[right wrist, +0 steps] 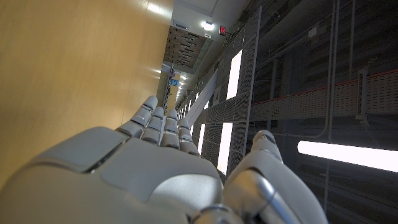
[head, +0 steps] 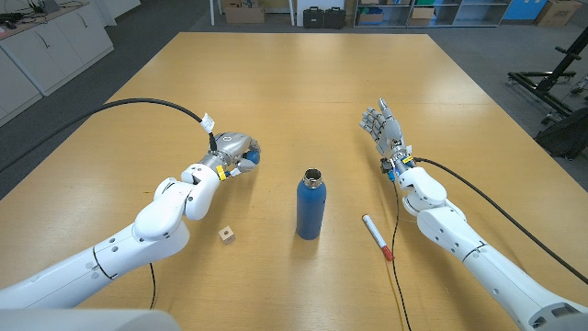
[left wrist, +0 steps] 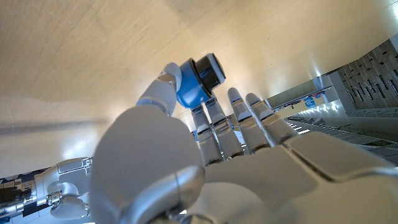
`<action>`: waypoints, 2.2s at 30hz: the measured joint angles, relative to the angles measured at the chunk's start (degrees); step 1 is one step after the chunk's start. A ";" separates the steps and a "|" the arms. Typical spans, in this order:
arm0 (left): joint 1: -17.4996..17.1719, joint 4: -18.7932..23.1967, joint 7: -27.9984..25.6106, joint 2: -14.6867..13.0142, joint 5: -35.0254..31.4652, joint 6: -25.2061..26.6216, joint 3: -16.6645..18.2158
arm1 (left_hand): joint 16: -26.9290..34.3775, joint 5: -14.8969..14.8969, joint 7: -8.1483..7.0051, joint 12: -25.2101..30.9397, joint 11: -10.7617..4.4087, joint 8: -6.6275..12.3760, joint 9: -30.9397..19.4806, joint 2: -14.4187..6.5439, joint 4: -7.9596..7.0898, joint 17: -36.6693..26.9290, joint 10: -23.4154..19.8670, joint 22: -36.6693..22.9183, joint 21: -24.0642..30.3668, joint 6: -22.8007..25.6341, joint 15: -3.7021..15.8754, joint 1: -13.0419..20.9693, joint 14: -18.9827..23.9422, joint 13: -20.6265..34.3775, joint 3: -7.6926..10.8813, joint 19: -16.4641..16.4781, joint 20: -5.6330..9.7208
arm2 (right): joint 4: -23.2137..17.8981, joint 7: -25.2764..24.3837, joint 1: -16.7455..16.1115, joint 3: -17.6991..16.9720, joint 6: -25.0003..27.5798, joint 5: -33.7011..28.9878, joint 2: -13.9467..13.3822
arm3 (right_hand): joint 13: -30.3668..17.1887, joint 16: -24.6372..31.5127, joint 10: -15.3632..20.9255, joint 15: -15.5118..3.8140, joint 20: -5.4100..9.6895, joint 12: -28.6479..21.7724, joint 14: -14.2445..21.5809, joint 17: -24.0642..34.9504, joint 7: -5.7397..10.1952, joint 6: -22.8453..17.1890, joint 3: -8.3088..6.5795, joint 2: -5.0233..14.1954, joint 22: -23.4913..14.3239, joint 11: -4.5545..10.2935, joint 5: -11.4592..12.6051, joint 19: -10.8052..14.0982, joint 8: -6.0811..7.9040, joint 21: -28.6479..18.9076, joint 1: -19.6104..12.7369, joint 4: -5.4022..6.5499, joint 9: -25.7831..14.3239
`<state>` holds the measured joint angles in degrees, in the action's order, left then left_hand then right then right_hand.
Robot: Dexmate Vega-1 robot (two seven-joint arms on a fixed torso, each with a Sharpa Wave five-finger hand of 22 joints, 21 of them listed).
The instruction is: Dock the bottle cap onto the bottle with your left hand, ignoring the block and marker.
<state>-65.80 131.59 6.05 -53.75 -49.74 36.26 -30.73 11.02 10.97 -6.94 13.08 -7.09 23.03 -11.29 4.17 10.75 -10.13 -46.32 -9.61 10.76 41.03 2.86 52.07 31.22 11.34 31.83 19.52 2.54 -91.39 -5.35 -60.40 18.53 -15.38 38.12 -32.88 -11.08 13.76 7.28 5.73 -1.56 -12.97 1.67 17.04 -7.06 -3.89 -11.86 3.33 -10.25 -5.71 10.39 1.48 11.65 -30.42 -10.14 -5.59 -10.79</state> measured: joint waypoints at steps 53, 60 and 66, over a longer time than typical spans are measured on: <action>-16.07 -1.43 -27.45 6.00 31.63 -23.00 22.97 | 0.01 -0.25 0.58 -0.52 0.61 0.00 -0.02 0.00 0.23 -0.01 -0.83 -0.01 0.00 0.57 0.24 0.00 0.99 0.10 0.23 0.19 -0.19 | -0.94 -0.48 -0.50 0.06 -0.29 -0.63 -0.05 | 0.00 0.00 0.03 0.00 0.01 0.00 0.00 0.00 -0.01 -0.01 -0.01 0.62 0.00 0.03 0.00 -0.01 0.00 0.77 0.02 0.01 0.00; -15.54 -4.64 -27.11 7.28 37.58 -29.48 24.50 | 0.01 -0.18 0.58 -0.61 0.61 0.00 -0.02 0.00 0.23 -0.01 -0.84 -0.01 0.00 0.57 0.10 0.00 1.14 0.10 0.23 0.19 -0.19 | -1.24 -0.61 -0.46 0.10 -0.06 -0.76 -0.15 | 0.00 0.00 0.32 0.00 0.01 0.00 0.00 0.00 -0.32 -0.32 -0.01 0.62 0.00 0.32 0.00 -0.01 0.00 0.77 0.02 0.01 0.00; -14.60 -7.20 -24.60 7.93 43.73 -34.88 25.38 | 0.01 -0.15 0.58 -0.66 0.60 0.00 -0.02 0.00 0.23 -0.01 -0.84 -0.01 0.00 0.57 0.10 0.00 1.14 0.10 0.22 0.19 -0.19 | -1.46 -0.75 -0.58 0.11 0.07 -0.81 -0.24 | 0.01 0.00 0.32 0.00 0.22 0.00 0.00 0.00 -0.32 -0.32 -0.01 0.62 0.00 0.32 0.00 0.21 0.00 0.91 0.02 0.01 0.00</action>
<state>-80.40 124.39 -18.55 -45.82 -6.01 1.37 -5.35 11.03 10.82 -6.37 12.42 -6.49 23.03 -11.30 4.17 10.98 -10.14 -47.17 -9.62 10.77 41.60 2.96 52.07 32.35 11.44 32.05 19.71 2.35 -92.84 -6.11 -60.98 18.63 -15.32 37.30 -33.12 -11.08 13.76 7.60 5.72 -1.33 -12.97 1.67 17.04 -7.38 -4.21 -11.87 3.94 -10.25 -5.39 10.39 1.69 11.65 -29.51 -10.13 -5.58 -10.79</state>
